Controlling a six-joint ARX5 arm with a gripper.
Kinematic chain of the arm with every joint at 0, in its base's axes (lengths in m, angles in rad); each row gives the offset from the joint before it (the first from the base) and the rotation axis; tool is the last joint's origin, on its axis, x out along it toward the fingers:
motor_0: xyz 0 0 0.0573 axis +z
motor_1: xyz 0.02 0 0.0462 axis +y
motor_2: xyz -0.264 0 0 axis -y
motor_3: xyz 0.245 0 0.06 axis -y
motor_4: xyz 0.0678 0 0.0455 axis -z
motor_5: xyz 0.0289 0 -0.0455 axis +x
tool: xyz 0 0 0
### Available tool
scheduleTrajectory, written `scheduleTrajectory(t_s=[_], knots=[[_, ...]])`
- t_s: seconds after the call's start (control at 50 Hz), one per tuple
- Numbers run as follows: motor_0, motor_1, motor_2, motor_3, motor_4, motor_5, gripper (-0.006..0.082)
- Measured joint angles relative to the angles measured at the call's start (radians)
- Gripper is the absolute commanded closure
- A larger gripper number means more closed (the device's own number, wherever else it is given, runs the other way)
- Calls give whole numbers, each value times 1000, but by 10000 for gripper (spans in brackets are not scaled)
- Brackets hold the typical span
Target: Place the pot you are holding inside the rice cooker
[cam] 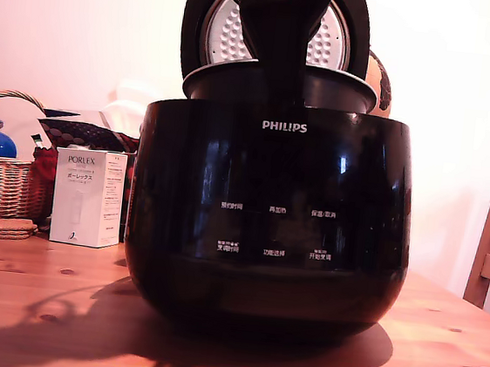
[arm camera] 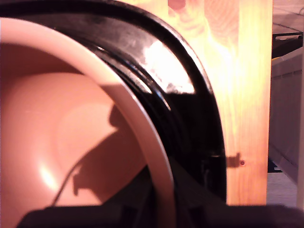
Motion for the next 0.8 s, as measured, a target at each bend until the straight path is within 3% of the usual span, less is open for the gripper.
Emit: scheduleTrajectory(t_s=[0.18,0.62,0.8], knots=[[0,0,0,0,0,-1,787],[-1,0,0,8,-7,-13,575],[1,0,4,12,-10,-46,566]])
